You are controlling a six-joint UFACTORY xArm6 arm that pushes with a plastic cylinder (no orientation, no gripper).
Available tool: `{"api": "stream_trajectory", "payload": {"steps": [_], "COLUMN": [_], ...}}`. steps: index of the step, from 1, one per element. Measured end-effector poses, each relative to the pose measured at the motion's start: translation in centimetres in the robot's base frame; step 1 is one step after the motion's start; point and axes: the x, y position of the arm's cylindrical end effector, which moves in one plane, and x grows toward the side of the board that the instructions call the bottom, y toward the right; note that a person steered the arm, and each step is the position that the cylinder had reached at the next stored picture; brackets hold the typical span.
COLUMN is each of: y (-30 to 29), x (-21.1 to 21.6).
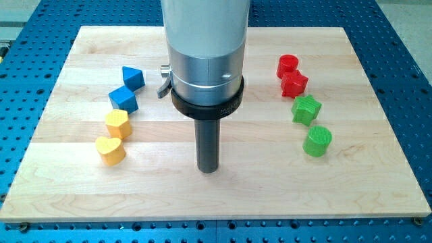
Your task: Push the yellow blocks to the bottom left corner
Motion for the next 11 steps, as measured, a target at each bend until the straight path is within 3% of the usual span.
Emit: {"api": "stream_trajectory", "payload": {"steps": [4,5,7,8,9,10,11], "y": [-1.3,-6.8,-8.1,-13.6,-14.1,-14.2,-10.7], "x": [-0.4,-3.6,-11.7,-9.8,-4.8,-3.3,-3.3]}}
